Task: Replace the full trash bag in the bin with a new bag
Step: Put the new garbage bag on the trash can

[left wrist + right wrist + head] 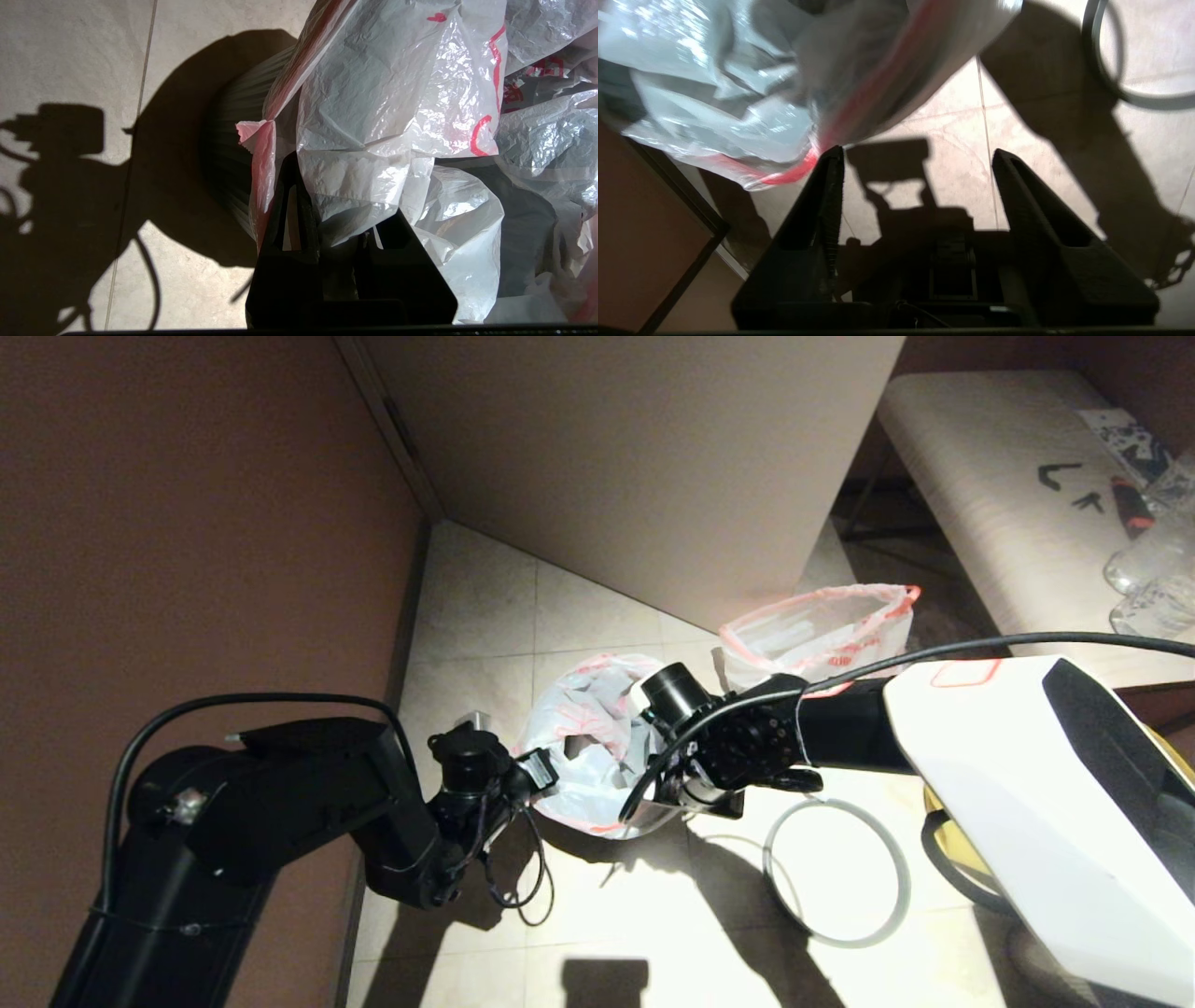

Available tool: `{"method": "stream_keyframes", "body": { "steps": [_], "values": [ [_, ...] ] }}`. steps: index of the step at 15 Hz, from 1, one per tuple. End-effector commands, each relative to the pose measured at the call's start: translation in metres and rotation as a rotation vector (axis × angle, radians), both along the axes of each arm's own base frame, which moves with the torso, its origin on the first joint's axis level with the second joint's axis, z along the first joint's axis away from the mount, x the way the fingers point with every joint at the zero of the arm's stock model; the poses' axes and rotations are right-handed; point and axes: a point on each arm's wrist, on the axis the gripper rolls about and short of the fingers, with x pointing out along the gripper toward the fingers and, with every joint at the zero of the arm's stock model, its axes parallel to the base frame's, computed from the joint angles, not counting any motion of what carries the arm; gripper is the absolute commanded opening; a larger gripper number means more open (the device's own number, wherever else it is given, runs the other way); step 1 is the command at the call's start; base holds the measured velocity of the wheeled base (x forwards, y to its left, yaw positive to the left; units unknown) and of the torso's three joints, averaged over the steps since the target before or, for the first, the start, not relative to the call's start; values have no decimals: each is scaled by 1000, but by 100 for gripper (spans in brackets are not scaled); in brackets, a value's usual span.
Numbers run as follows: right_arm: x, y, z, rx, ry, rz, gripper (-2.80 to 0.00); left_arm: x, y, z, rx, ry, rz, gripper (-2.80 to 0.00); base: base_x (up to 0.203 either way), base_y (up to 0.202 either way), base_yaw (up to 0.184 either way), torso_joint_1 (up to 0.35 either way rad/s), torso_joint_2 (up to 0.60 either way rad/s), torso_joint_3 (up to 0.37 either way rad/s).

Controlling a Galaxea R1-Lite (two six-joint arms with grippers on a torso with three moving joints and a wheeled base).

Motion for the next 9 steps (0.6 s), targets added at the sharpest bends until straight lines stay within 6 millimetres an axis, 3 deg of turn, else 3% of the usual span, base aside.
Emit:
{"method": "stream_keyframes", "body": {
  "steps": [1,9],
  "values": [
    [2,6,-22,-23,37,-7,0,1,0,-1,-4,-3,6,-280,0,0,0,0,0,0],
    [23,4,-28,23,-58,-15,0,2,0,-2,-4,-6,9,-280,0,0,0,0,0,0]
  ]
}}
